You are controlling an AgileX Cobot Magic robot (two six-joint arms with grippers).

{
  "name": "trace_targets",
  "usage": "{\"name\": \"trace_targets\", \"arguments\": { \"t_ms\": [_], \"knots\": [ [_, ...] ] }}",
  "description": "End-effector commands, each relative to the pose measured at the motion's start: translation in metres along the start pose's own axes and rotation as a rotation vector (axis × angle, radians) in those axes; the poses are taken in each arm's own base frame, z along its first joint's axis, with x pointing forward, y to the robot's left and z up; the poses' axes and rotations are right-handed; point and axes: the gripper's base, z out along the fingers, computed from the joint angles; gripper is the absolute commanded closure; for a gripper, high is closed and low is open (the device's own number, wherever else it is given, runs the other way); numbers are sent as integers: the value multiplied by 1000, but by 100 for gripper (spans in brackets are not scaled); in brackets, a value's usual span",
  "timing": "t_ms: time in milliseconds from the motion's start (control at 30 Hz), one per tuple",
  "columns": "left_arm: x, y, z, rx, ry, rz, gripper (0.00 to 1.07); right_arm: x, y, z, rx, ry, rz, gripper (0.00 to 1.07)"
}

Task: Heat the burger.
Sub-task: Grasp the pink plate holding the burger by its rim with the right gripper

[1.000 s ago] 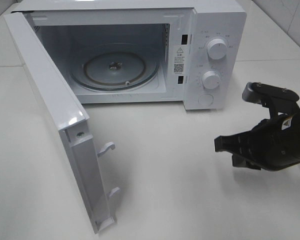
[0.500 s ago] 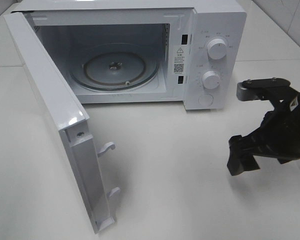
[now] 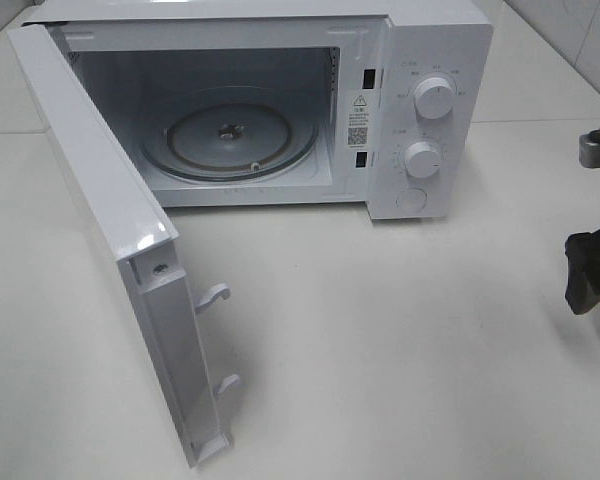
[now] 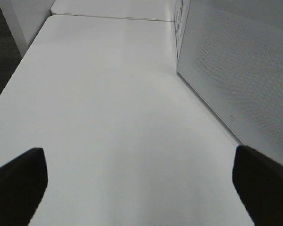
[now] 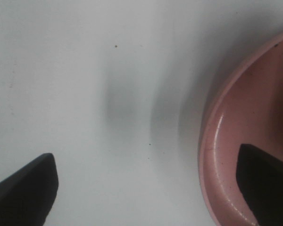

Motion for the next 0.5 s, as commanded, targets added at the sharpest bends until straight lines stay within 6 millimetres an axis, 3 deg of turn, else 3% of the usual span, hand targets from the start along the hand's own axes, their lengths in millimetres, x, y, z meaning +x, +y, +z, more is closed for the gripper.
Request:
{"name": "trace_targets", "arguments": {
  "t_ms": [33, 233, 500],
  "knots": [
    [0, 0, -1, -1, -4, 8, 6, 0, -12, 9, -15, 38, 25, 10],
    [0, 0, -1, -1, -4, 8, 6, 4, -30, 24, -47, 75, 87, 11],
    [0, 0, -1, -1, -4, 8, 6, 8, -35, 41, -96, 120, 86, 13]
  ]
}}
